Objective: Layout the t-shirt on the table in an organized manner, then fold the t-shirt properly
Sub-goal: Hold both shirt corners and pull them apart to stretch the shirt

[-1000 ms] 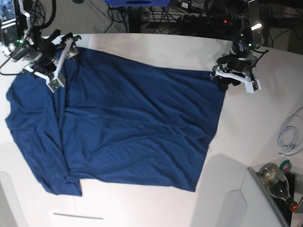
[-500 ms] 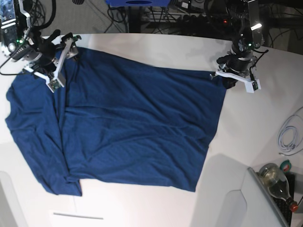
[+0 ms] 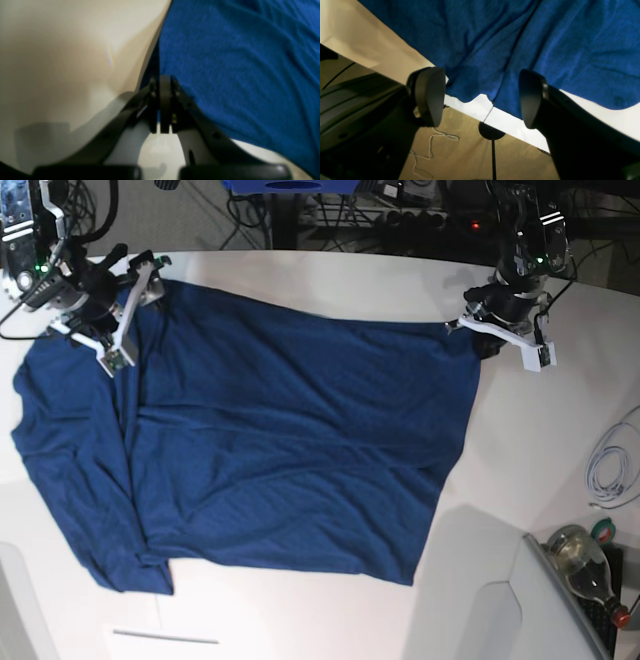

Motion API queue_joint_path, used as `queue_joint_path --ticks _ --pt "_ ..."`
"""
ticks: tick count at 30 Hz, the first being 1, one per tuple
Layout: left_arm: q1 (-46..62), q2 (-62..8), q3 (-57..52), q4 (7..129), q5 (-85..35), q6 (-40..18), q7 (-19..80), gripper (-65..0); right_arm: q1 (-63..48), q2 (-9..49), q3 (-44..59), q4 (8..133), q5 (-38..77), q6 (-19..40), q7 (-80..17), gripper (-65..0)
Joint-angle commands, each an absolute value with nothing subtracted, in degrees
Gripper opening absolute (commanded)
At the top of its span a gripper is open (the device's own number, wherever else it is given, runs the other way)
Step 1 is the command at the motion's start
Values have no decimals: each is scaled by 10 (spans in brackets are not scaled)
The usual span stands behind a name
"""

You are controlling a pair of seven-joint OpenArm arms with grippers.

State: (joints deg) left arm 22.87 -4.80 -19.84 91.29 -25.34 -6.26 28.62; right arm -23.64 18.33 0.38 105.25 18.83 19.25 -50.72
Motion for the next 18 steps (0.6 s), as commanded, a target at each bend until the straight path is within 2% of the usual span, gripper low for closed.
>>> queue_joint_path --ticks 1,18 --pt "236 -51 -200 921 -255 -67 287 -650 -227 185 7 1055 193 189 -497 -224" --pt "255 -67 -200 916 -255 -66 315 -650 -196 182 7 1011 193 189 -497 -224"
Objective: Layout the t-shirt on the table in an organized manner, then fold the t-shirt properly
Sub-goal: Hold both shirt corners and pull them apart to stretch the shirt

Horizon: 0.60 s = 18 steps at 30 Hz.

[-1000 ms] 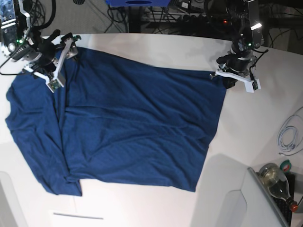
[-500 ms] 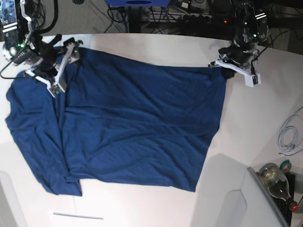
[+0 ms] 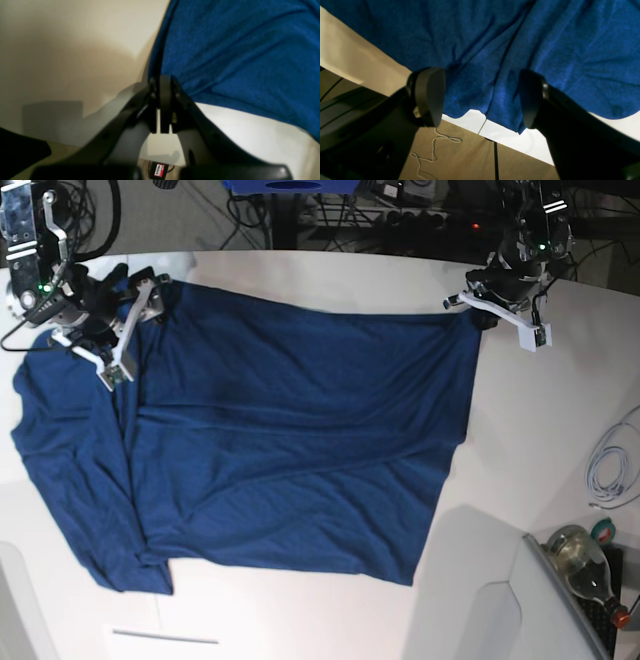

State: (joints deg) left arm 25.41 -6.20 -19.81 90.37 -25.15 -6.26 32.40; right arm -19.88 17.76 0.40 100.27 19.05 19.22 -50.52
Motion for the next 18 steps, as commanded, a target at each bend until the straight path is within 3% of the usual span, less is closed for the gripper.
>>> queue_joint_path --ticks 1,7,15,18 --pt "255 -67 -200 916 -255 -66 315 -650 -196 182 7 1011 193 189 -497 -224" --pt "263 -82 -196 916 -255 -2 315 -650 -197 182 7 1011 193 189 -497 -224" --pt "270 -82 -199 915 -255 -1 315 -650 -196 182 5 1011 193 189 -498 -224" --pt "273 -81 -199 916 -255 -1 315 -540 -196 182 4 1011 193 189 -500 -224"
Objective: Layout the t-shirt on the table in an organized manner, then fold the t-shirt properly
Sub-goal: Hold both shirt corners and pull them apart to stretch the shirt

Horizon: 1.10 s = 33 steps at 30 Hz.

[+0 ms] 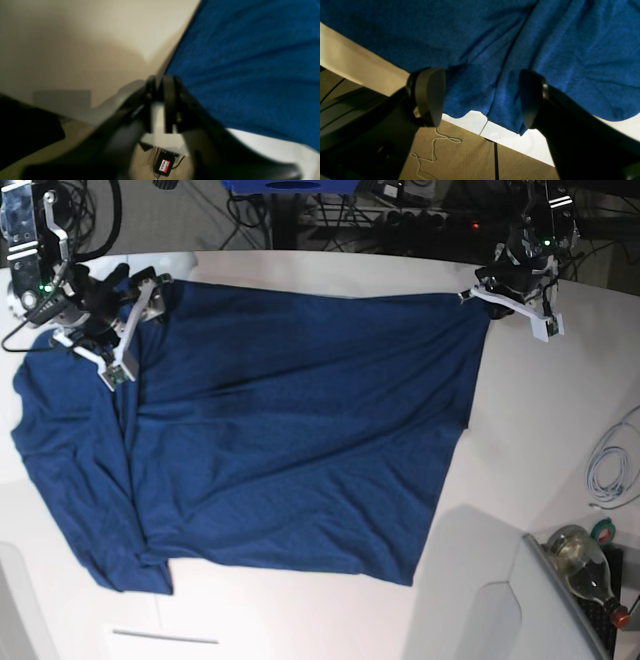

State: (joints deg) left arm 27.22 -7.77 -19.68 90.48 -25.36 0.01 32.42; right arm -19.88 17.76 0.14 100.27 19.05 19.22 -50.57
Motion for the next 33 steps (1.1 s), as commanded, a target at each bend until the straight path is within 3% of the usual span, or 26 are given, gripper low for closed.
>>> queue_joint_path --ticks 1,8,12,16,20,24,33 --pt "278 -82 -200 916 -255 0 315 -510 -196 182 4 1011 193 189 -500 -224" --pt "313 -77 -242 962 -257 0 315 -336 -198 182 7 1011 193 189 -500 -224" --pt "337 -57 -288 997 -259 -3 315 -278 -198 182 7 1011 193 189 -501 -224" --pt "337 -40 -297 979 -260 -7 314 -275 -198 182 7 1011 193 189 -499 -224" --pt "335 -9 -298 959 -260 -76 287 -273 -198 182 7 1011 193 189 -499 -224" --pt "319 2 -305 906 -260 -109 223 -273 -199 182 7 1011 193 189 -499 -224" --pt "261 3 -304 805 -260 -119 218 -273 -199 182 7 1011 193 189 -499 -224"
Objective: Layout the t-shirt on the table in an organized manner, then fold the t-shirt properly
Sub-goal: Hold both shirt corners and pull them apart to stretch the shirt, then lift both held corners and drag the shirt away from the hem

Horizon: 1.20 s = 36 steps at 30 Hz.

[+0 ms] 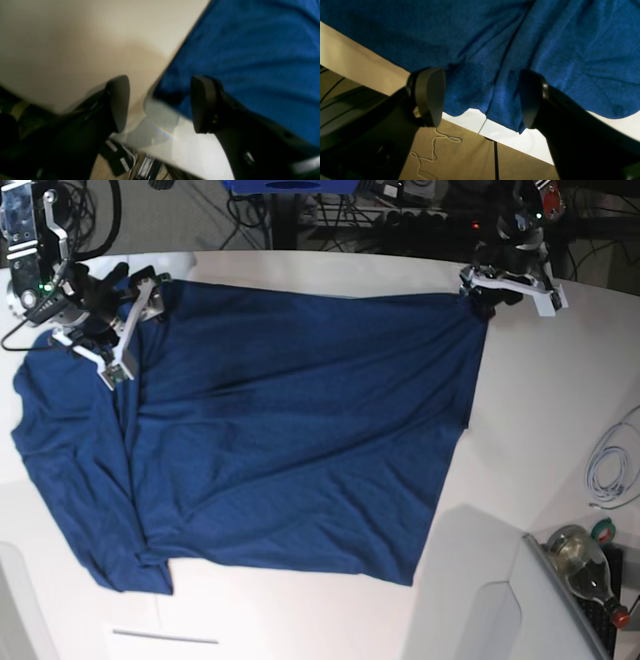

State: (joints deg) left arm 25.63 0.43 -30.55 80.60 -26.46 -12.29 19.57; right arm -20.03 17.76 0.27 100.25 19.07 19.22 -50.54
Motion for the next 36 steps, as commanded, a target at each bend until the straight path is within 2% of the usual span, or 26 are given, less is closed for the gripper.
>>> queue_joint_path --ticks 1,9,11,14,15,16,19,20,28,36 --pt "257 4 -303 804 -260 -119 218 -273 -199 182 7 1011 193 189 -499 -224" --pt "227 23 -302 792 -259 -145 220 -278 -199 182 27 1011 193 189 -497 -224" --pt "210 23 -302 764 -259 -145 220 -283 -199 160 71 1011 194 189 -496 -224" --pt "196 23 -302 740 -257 -145 220 -291 -199 113 201 1012 195 195 -496 -218" --pt "196 23 -302 739 -256 -145 220 -316 -199 101 240 1012 196 198 -496 -216" --pt "196 24 -302 739 -256 -146 220 -367 -197 94 273 1011 196 211 -497 -216" --pt "197 24 -302 739 -255 -146 220 -599 -196 90 325 993 196 275 -502 -216" --pt "199 23 -302 741 -255 -146 220 -650 -194 90 333 976 196 291 -506 -216" --pt "209 15 -302 757 -255 -146 222 -650 -159 75 389 839 196 391 -538 -216" --pt "230 15 -302 814 -255 -146 222 -650 -159 62 393 847 196 400 -571 -216"
